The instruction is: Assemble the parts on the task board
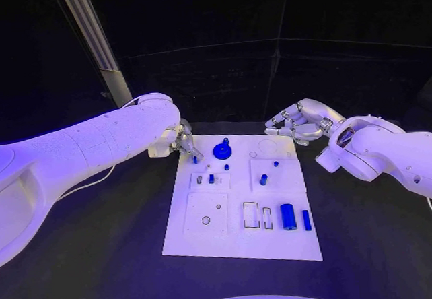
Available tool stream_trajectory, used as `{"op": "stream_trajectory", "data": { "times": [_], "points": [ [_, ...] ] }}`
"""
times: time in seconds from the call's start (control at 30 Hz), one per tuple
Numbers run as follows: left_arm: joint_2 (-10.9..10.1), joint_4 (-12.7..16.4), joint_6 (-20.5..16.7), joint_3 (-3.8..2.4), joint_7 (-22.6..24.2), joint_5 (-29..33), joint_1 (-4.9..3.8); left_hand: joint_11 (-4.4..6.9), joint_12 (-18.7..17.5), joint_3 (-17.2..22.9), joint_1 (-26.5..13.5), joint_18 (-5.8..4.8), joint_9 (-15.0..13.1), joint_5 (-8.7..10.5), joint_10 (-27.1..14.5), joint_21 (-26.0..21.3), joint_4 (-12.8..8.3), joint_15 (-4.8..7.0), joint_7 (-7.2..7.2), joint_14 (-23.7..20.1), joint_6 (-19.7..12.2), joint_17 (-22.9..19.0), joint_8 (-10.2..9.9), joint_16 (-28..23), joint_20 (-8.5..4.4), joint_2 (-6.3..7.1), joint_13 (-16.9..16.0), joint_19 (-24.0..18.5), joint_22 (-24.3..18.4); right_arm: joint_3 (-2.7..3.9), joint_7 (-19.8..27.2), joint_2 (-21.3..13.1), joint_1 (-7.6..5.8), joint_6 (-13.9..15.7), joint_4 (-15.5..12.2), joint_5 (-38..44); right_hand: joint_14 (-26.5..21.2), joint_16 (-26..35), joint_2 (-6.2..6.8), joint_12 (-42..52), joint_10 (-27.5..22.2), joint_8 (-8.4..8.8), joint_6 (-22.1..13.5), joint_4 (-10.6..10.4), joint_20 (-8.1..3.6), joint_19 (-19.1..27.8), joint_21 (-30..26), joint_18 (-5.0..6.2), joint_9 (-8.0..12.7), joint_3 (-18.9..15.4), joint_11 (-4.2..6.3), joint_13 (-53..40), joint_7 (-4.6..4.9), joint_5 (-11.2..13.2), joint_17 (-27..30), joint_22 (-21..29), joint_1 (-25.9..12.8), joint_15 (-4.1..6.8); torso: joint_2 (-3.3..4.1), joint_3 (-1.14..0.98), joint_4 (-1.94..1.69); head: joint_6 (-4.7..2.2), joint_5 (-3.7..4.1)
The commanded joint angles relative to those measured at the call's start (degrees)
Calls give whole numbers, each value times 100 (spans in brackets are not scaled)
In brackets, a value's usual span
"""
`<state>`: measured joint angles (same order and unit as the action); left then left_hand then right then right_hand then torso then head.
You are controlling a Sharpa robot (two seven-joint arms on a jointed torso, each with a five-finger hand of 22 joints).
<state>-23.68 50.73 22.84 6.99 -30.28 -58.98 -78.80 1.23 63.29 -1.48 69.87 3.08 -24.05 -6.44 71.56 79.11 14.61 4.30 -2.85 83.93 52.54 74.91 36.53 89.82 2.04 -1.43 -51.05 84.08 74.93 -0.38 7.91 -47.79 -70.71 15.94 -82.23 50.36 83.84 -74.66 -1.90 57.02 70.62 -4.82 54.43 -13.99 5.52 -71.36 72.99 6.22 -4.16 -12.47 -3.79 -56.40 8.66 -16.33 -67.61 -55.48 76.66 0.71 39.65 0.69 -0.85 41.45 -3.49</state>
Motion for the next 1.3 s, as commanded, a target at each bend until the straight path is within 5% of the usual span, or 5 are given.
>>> {"op": "stream_trajectory", "data": {
  "times": [0.03, 0.33, 0.6, 0.93, 1.3],
  "points": [
    [9, -12, 84, -1, 85, 67, -9, -1, 33, 11, 78, 22, -10, -11, 59, 14, -49, 38, 2, 607, 59, 1509, 34, 18, -43, -38, -7, 66, 11, 3, 22, 6, -11, -40, -2, 15, 168, 16, -33, 10, -20, -26, -43, 7, 0, 23, -35, 54, -6, -19, 11, -9, 5, -20, -10, 4, 23, 3, 0, -1, -2, 6, -2],
    [1, -5, 117, -1, 113, 188, -8, 37, 20, 243, 398, 19, -11, -24, 91, 22, -257, 66, 44, 607, 94, 1509, -21, 18, -68, -196, -5, 72, 36, 3, 21, 5, -11, -43, -1, 16, 168, 20, -37, 20, -14, -27, -42, 8, 0, 21, -35, 53, -7, -22, 11, -18, 4, -29, -5, 2, 29, 4, 1, 0, 3, 22, -4],
    [-44, 55, 38, -2, 207, 314, -8, 73, -39, 903, 1023, 22, 11, -55, 113, 3, -751, 100, 73, 607, 62, 1509, -149, 18, -106, -358, 9, 65, 28, 3, 26, 2, -11, -46, -3, 19, 168, 21, -38, 27, -10, -28, -41, 7, 0, 21, -36, 54, -7, -24, 12, -25, 4, -34, -5, 3, 31, 4, -3, 1, 1, 33, -8],
    [-303, 418, -340, -5, 394, 365, -21, 58, -77, 1718, 868, 19, -105, 12, 212, 4, -981, 62, 50, 607, 93, 1509, -153, 18, -85, -84, 12, 75, 61, 3, 32, -13, -12, -38, 3, 20, 169, 19, -43, 31, -8, -29, -40, 7, -1, 17, -33, 52, -7, -24, 12, -28, 3, -43, -8, -3, 34, 4, -17, -1, -16, 34, -4],
    [-892, 1408, -1092, -5, 467, 364, -35, 64, -64, 2464, 557, 8, -245, 25, 307, 29, -1139, 78, 60, 607, 123, 1509, -124, 18, -87, 218, -20, 101, 121, 3, 38, -40, -12, -38, 0, 20, 168, 26, -46, 35, -5, -31, -38, 5, -1, 18, -35, 53, -8, -29, 13, -30, 3, -55, 0, 0, 36, 5, -12, 4, -13, 18, -33]
  ]
}}
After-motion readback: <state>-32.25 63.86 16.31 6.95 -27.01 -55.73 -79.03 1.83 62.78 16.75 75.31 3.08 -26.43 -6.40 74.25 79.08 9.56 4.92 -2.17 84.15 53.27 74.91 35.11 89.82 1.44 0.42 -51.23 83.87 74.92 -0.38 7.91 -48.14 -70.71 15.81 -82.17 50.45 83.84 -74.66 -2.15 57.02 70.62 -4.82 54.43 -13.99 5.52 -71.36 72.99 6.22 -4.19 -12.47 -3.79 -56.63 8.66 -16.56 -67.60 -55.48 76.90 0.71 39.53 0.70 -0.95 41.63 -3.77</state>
